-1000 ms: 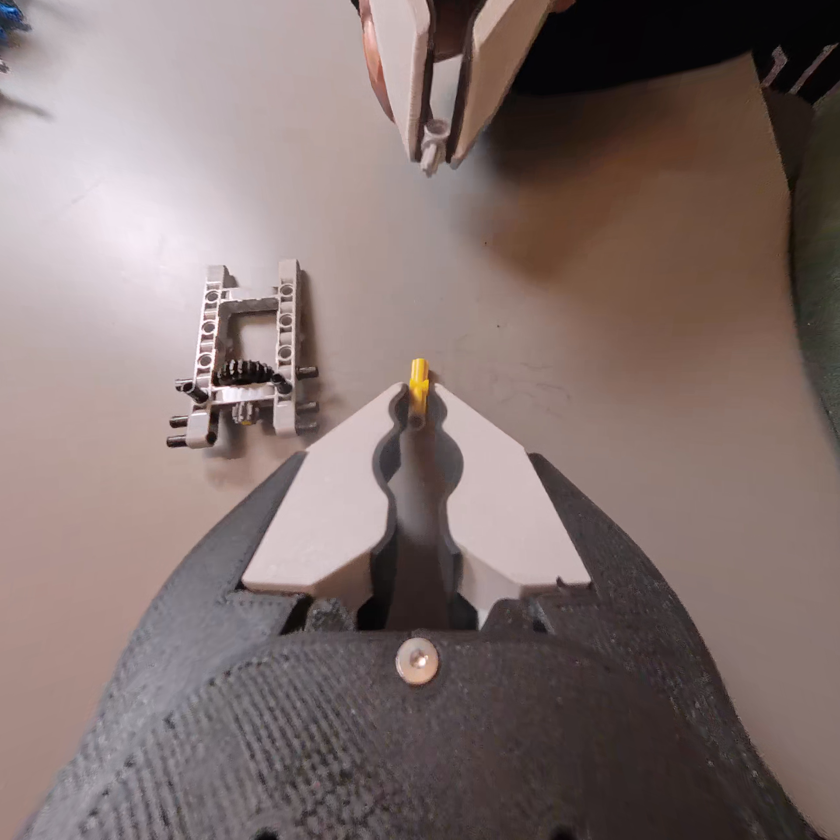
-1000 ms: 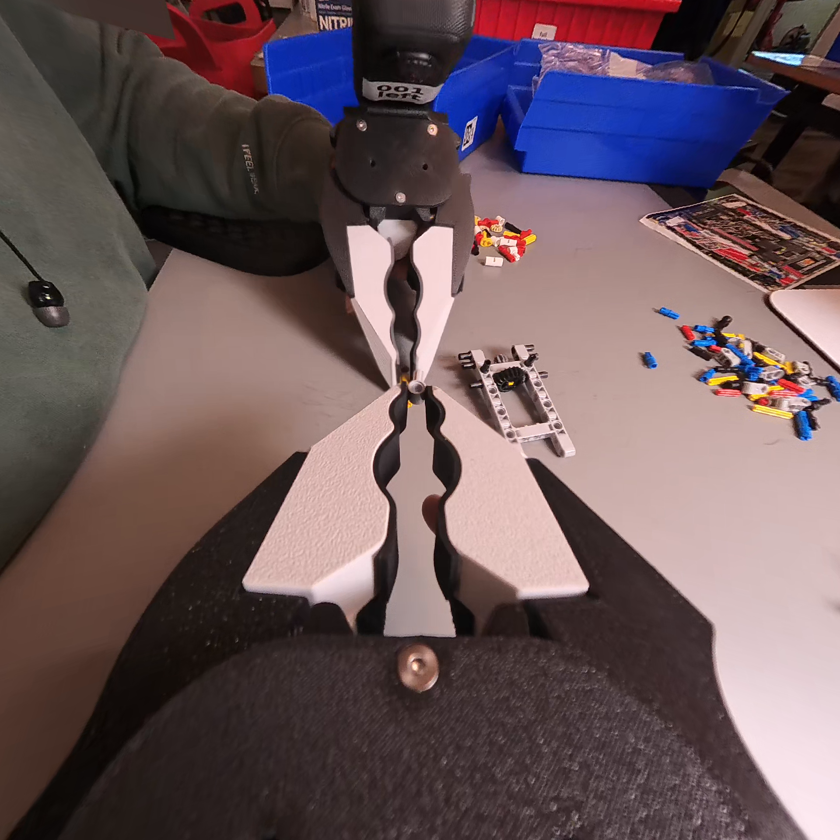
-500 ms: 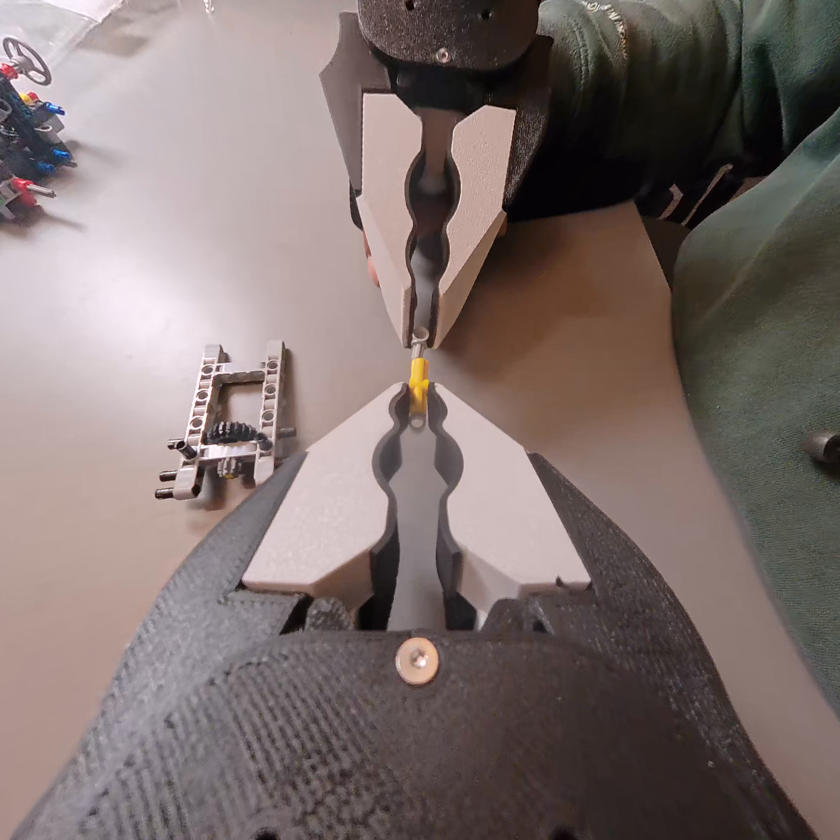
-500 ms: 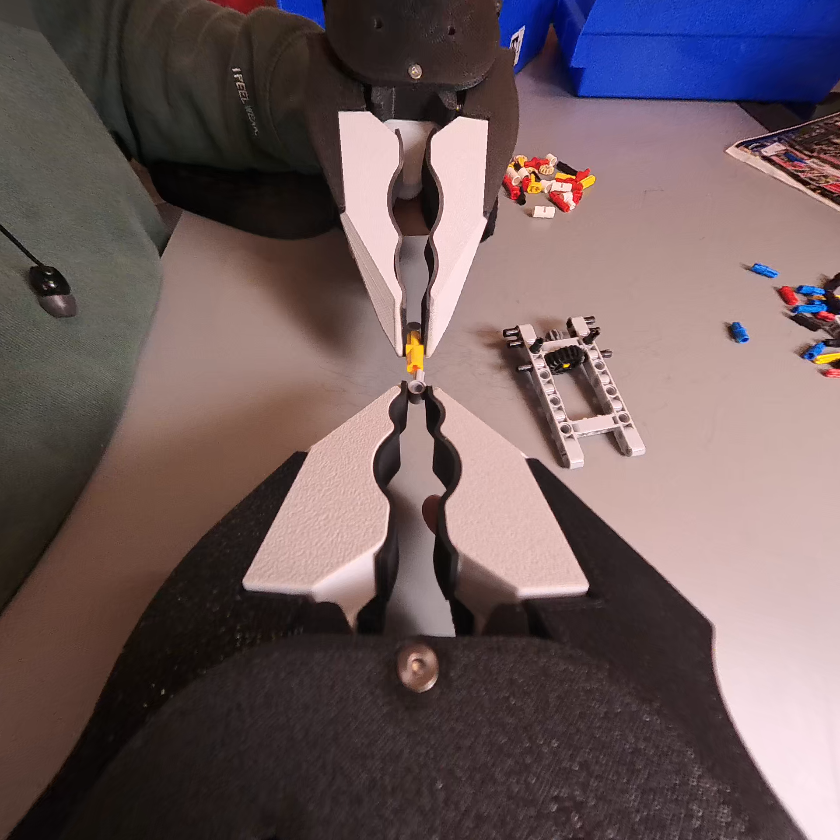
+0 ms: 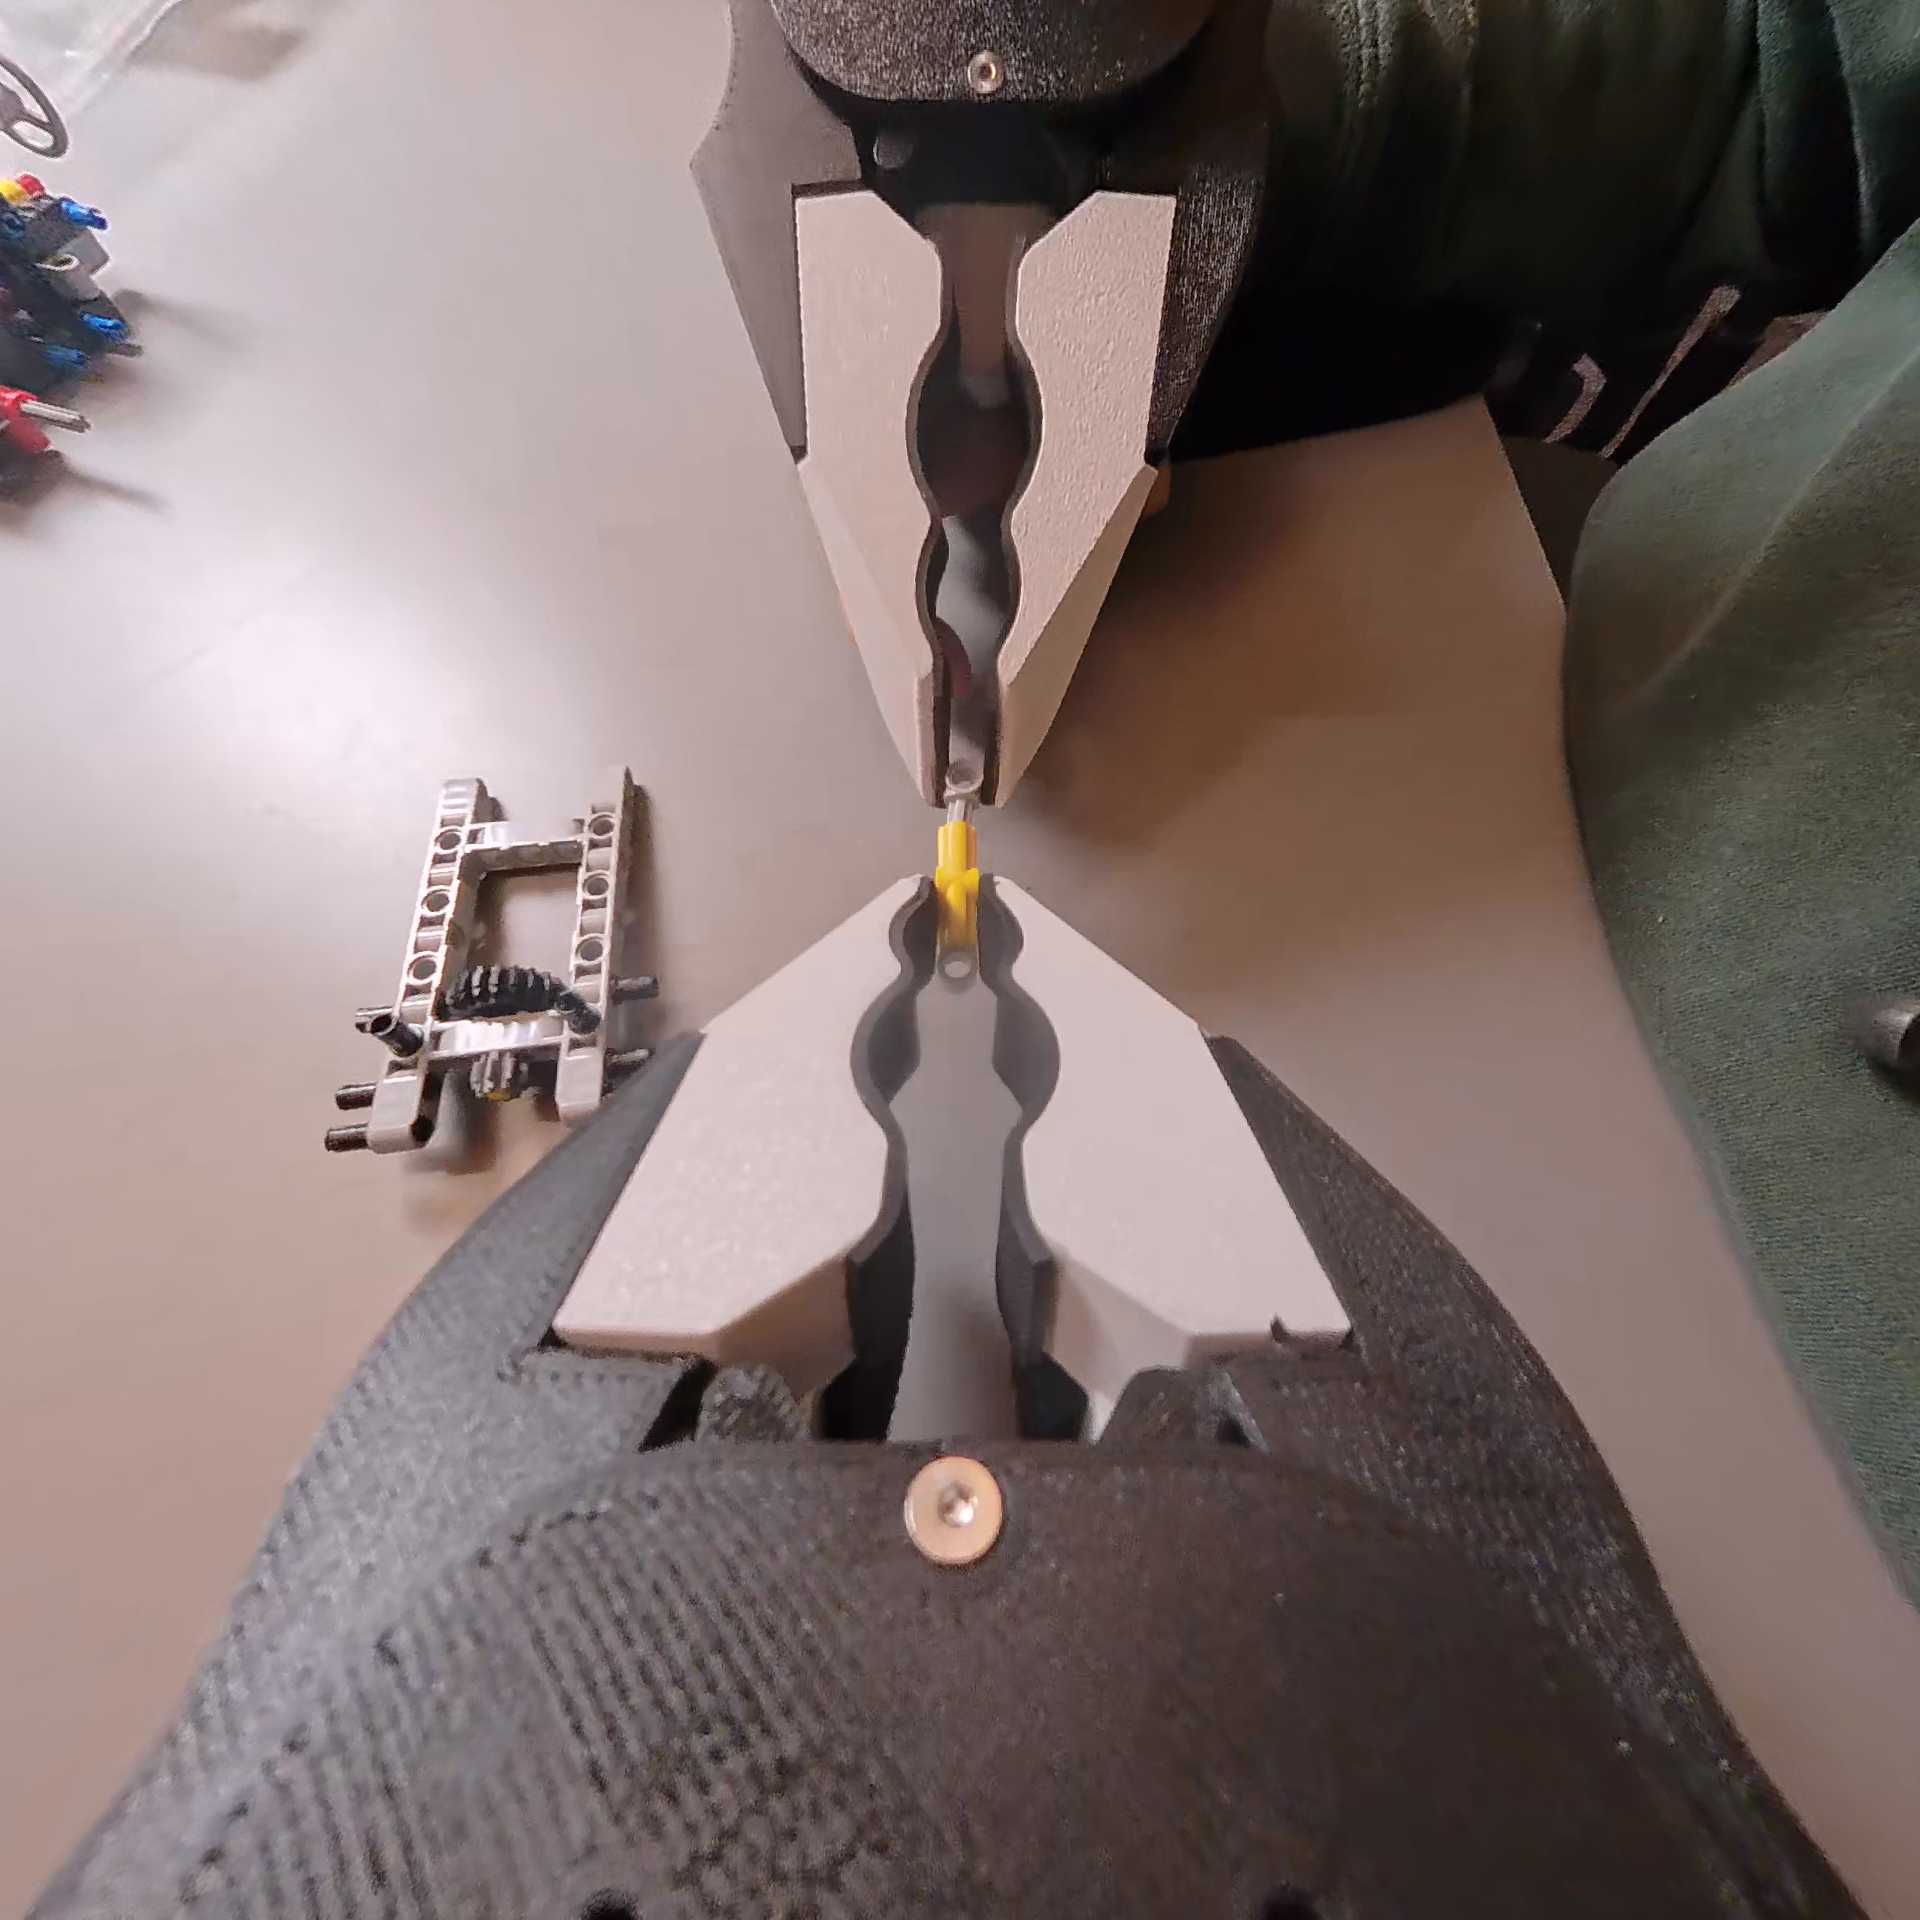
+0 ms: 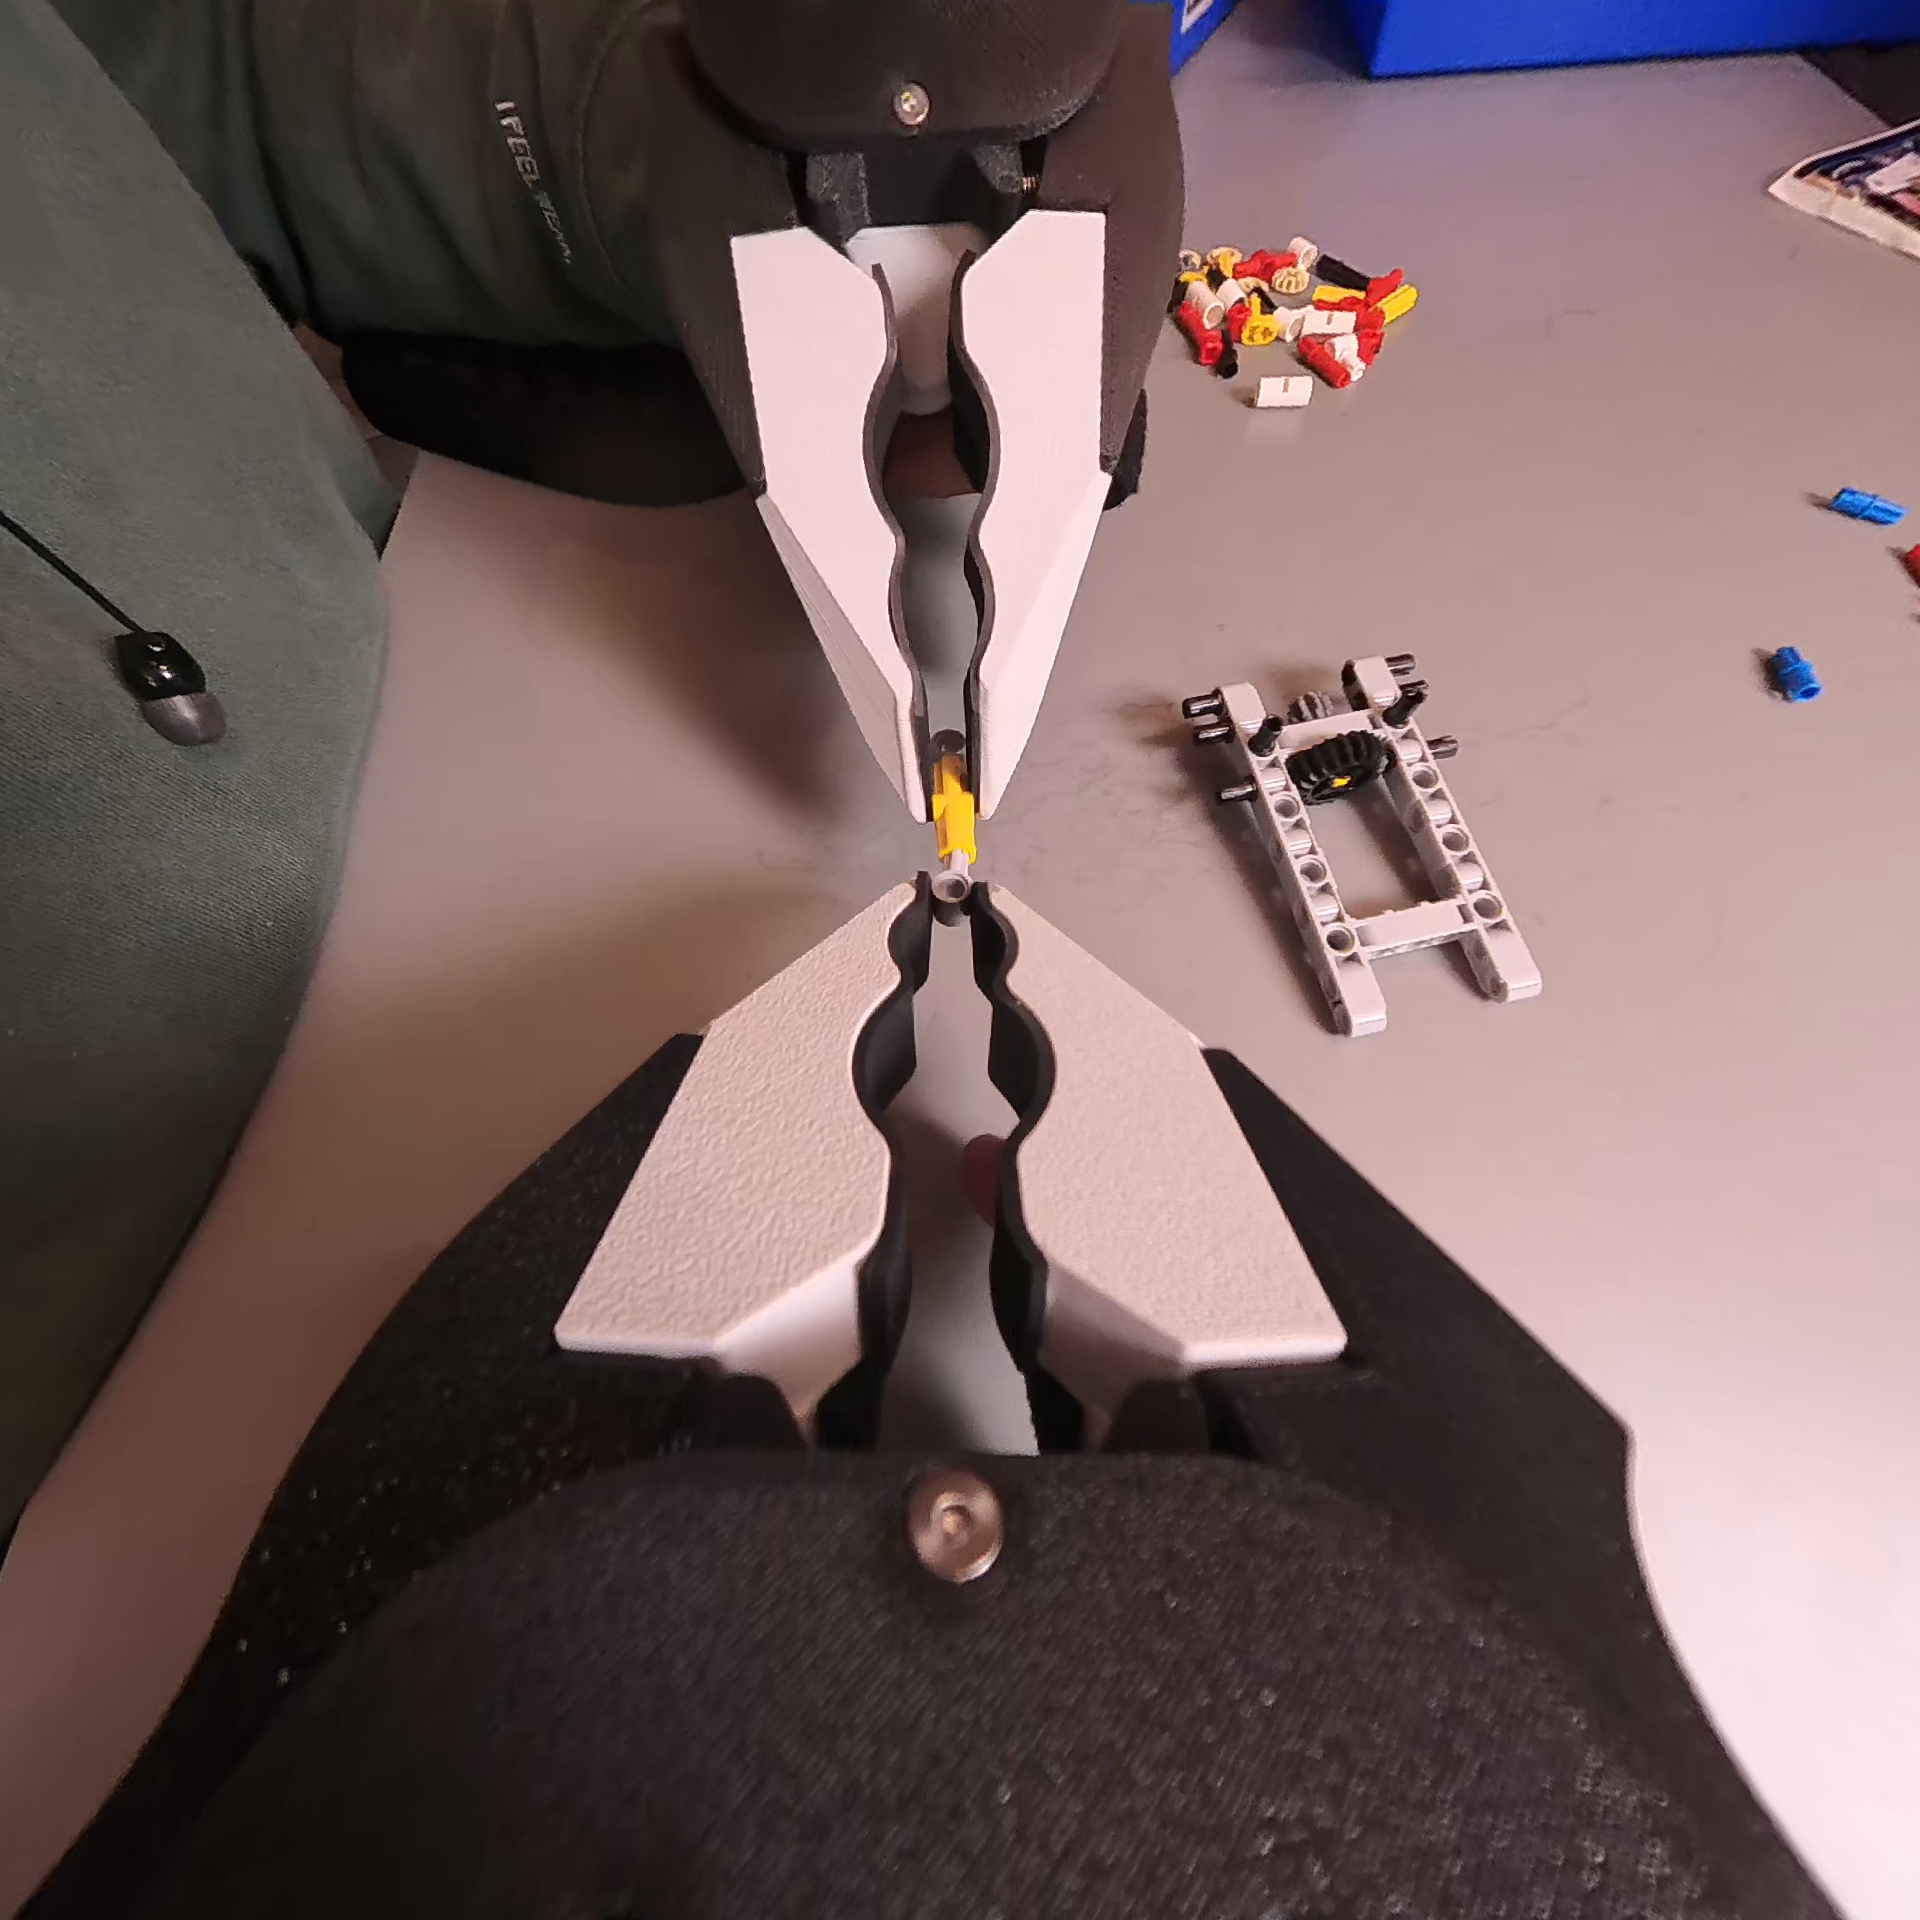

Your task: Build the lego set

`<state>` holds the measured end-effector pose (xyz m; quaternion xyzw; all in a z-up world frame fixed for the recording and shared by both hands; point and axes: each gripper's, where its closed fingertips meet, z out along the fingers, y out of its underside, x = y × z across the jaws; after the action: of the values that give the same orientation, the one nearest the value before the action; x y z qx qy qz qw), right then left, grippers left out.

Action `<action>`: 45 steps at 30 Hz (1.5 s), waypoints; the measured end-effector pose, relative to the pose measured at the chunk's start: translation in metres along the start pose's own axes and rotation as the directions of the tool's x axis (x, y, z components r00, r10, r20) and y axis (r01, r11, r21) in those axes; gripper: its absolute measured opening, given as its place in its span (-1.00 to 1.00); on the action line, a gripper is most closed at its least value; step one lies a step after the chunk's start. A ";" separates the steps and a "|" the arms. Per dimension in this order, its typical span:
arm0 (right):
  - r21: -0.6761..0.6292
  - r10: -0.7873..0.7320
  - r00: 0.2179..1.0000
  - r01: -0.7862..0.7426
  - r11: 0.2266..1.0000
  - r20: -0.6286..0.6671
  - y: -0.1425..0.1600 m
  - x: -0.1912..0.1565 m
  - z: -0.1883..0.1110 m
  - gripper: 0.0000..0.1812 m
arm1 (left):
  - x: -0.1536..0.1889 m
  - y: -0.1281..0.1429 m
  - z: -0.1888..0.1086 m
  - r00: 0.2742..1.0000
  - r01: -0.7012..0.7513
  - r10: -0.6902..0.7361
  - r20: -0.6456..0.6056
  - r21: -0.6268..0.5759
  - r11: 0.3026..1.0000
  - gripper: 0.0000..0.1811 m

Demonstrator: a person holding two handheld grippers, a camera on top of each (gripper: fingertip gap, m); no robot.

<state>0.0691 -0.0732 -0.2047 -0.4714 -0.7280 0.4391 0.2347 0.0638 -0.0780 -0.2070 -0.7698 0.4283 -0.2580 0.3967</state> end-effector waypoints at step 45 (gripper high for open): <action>-0.037 -0.063 0.996 0.060 0.997 -0.062 0.005 0.004 0.007 -0.82 | -0.003 0.026 0.001 0.996 -0.077 0.082 0.033 -0.140 0.987 -0.82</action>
<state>0.0647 -0.0717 -0.2129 -0.4665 -0.7420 0.4035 0.2627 0.0513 -0.0835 -0.2299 -0.7827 0.4677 -0.1968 0.3604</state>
